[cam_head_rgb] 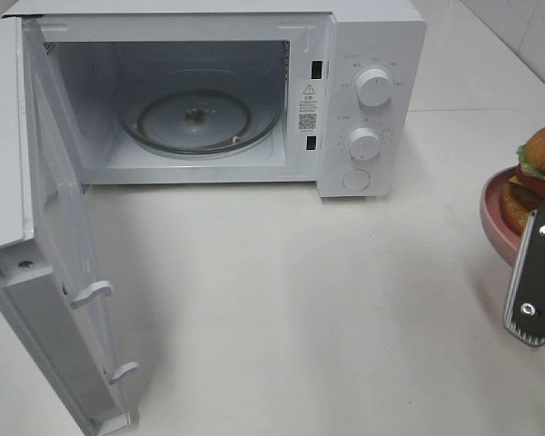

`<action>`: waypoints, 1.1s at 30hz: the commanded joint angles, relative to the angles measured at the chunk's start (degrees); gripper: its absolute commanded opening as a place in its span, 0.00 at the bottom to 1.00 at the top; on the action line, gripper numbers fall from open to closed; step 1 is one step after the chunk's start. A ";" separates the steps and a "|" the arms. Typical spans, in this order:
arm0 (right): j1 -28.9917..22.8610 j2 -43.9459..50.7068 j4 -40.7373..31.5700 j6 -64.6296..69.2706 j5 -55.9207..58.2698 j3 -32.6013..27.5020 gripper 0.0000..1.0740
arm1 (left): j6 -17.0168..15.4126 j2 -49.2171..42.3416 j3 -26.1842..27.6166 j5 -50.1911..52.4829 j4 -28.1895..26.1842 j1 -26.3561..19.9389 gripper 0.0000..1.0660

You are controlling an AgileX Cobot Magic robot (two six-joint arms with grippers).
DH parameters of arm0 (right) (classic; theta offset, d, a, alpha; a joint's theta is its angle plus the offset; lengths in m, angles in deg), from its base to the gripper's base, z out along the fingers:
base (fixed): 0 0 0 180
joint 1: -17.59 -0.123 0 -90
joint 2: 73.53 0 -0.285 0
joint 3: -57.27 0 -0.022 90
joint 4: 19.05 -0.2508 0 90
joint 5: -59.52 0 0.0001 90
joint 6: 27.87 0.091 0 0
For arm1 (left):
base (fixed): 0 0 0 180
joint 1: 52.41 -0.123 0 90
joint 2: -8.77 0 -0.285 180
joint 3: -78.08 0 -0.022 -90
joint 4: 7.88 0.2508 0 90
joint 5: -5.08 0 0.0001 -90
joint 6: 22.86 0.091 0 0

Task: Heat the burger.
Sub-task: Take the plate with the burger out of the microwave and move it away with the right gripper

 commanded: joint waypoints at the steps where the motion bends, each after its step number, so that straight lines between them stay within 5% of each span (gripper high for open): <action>1: -0.11 0.80 4.81 3.38 2.23 0.52 0.00 | 0.06 -1.03 0.00 -0.11 -0.11 -0.06 0.92; 12: -0.11 0.74 11.52 20.74 8.08 0.52 0.00 | 0.06 -1.03 0.00 -0.11 -0.11 -0.06 0.92; 33: -0.11 -21.26 16.67 51.39 11.29 0.69 0.00 | 0.06 -1.03 0.00 -0.11 -0.11 -0.06 0.92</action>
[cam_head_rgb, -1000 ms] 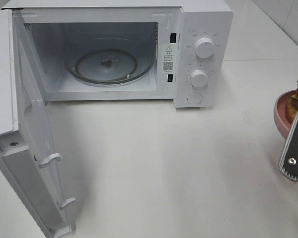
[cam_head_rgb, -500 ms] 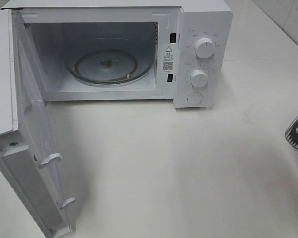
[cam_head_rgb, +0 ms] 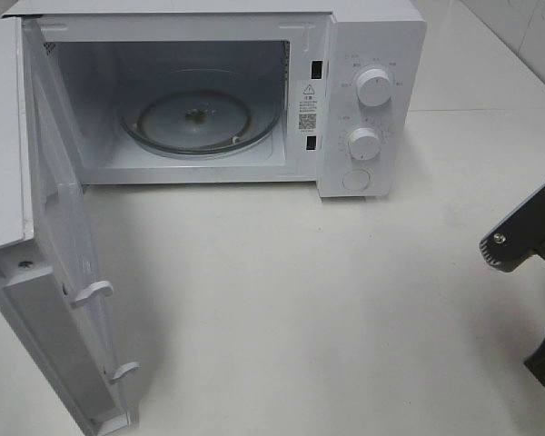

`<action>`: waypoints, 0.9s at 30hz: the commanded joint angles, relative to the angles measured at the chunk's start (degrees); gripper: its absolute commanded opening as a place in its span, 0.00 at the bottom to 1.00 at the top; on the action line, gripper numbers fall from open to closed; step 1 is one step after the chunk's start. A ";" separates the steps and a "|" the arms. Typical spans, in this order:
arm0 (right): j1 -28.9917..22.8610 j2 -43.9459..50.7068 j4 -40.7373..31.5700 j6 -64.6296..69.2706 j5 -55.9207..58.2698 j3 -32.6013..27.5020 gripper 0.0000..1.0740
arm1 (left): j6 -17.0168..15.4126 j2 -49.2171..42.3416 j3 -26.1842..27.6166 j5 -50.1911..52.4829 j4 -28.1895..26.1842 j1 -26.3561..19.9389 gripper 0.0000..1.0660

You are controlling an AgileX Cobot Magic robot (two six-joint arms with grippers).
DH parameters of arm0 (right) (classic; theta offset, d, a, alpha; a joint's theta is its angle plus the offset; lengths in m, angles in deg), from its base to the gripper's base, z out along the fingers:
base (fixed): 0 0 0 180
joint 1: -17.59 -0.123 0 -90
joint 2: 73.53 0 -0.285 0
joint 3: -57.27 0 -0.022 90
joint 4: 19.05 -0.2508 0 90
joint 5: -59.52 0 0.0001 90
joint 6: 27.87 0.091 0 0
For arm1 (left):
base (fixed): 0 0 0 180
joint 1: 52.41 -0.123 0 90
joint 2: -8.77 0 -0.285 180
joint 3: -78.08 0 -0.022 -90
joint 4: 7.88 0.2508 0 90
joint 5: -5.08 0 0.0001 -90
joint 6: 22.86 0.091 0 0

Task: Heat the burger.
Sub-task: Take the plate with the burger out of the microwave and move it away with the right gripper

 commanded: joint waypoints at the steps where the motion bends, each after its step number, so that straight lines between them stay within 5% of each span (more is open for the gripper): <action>1: -0.11 -2.86 4.70 3.27 2.69 0.74 0.00 | 0.06 -1.03 0.00 -0.11 -0.11 -0.06 0.92; 14: 0.11 -10.49 7.51 12.89 2.35 2.12 0.00 | 0.06 -1.03 0.00 -0.11 -0.11 -0.06 0.92; 27: 11.23 -16.04 10.26 14.84 -6.99 2.12 0.01 | 0.06 -1.03 0.00 -0.11 -0.11 -0.06 0.92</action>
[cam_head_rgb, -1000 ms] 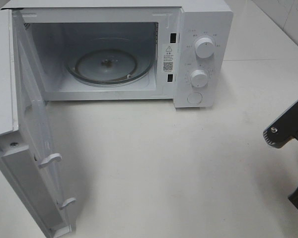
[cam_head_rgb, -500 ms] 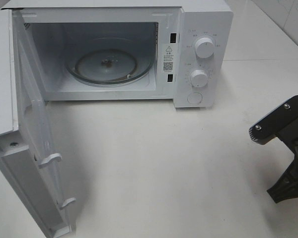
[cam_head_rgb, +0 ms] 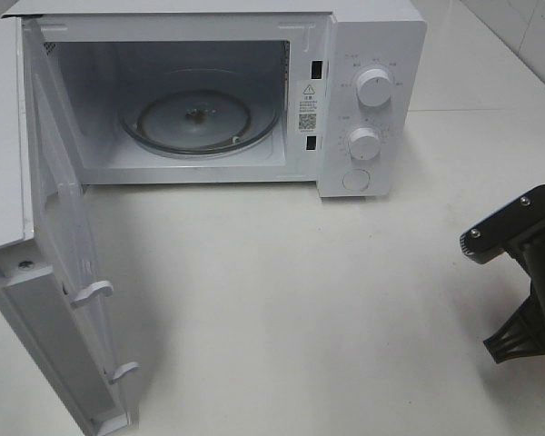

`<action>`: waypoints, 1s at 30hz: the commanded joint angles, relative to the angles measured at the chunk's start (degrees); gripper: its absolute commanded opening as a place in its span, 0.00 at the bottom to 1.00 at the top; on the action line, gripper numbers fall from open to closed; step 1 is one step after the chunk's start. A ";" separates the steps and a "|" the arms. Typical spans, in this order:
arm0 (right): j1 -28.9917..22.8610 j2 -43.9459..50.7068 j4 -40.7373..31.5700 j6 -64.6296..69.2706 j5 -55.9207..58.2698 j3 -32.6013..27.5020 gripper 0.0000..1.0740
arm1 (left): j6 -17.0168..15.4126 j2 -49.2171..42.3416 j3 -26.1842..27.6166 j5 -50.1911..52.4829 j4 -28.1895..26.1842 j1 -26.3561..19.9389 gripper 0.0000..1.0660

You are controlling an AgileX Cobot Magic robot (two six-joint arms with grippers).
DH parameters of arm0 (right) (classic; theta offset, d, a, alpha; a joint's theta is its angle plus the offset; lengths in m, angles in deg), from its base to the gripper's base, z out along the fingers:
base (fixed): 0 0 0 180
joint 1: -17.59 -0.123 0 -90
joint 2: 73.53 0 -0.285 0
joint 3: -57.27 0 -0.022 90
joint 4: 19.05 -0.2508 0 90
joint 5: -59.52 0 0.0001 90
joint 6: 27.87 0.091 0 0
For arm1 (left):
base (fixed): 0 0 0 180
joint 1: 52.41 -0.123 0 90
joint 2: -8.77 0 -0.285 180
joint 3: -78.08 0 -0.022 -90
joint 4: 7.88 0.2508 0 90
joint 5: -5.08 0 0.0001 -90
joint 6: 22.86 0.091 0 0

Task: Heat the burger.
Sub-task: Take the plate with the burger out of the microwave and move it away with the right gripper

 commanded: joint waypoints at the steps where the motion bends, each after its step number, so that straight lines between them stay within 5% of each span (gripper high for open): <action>1: 1.60 -0.86 3.90 0.92 1.89 0.17 0.01 | 0.06 -1.03 0.00 -0.11 -0.11 -0.06 0.92; 17: 6.25 -10.66 15.64 16.27 -0.74 0.11 0.03 | 0.06 -1.03 0.00 -0.11 -0.11 -0.06 0.92; 30: 6.25 -17.82 17.76 22.06 -2.18 0.11 0.07 | 0.06 -1.03 0.00 -0.11 -0.11 -0.06 0.92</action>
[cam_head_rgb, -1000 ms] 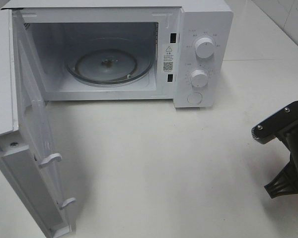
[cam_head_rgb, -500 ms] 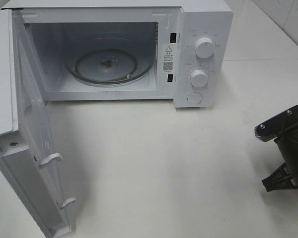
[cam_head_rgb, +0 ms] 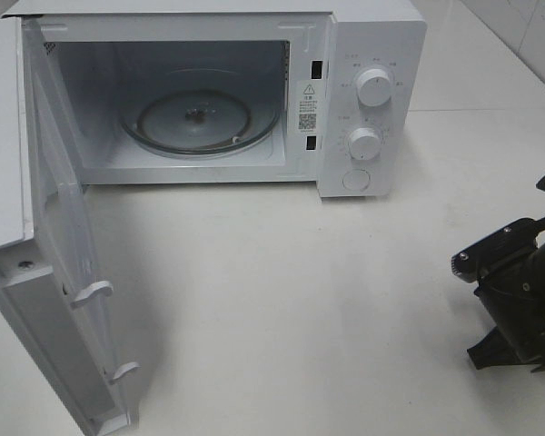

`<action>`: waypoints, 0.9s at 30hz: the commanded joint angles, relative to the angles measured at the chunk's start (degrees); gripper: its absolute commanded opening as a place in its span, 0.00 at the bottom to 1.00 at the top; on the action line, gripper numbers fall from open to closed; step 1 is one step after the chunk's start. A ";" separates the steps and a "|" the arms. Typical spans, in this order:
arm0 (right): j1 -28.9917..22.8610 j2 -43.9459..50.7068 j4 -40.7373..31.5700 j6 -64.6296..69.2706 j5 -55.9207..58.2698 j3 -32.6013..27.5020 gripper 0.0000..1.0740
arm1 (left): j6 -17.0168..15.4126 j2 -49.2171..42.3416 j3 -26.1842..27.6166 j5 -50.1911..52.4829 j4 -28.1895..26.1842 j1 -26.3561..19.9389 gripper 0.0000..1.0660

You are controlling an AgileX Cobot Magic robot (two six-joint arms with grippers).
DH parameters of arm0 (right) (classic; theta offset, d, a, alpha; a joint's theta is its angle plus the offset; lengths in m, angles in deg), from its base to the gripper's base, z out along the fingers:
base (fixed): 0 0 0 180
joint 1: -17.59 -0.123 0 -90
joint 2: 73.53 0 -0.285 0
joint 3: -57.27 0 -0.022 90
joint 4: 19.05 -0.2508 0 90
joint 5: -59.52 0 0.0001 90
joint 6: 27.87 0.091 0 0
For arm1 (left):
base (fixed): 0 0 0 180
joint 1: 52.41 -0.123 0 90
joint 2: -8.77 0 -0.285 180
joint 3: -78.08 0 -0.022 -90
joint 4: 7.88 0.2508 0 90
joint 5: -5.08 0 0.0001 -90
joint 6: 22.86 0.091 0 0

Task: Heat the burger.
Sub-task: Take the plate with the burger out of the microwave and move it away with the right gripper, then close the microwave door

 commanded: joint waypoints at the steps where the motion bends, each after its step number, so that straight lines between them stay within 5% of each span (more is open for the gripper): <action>1: 0.29 -0.46 2.12 0.92 4.18 -0.11 0.07 | 0.06 -1.03 0.00 -0.11 -0.11 -0.06 0.92; 6: 0.29 -0.46 2.12 0.86 4.18 -0.11 0.20 | 0.06 -1.03 0.00 -0.11 -0.11 -0.06 0.92; 9: 0.29 -0.46 1.55 0.86 4.18 -0.11 0.32 | 0.06 -1.03 0.00 -0.11 -0.11 -0.06 0.92; 11: 0.29 0.23 0.63 0.86 3.38 -0.06 0.49 | 0.06 -1.03 0.00 -0.11 -0.11 -0.06 0.92; 14: 0.29 2.29 -0.17 0.57 0.74 -0.06 0.57 | 0.06 -1.03 0.00 -0.11 -0.11 -0.06 0.92; 20: 0.29 6.53 -3.78 -2.58 -1.66 -0.06 0.59 | 0.06 -1.03 0.00 -0.11 -0.11 -0.06 0.92; 27: 0.29 20.28 -19.54 -19.88 -8.88 0.06 0.59 | 0.06 -1.03 0.00 -0.11 -0.11 -0.06 0.92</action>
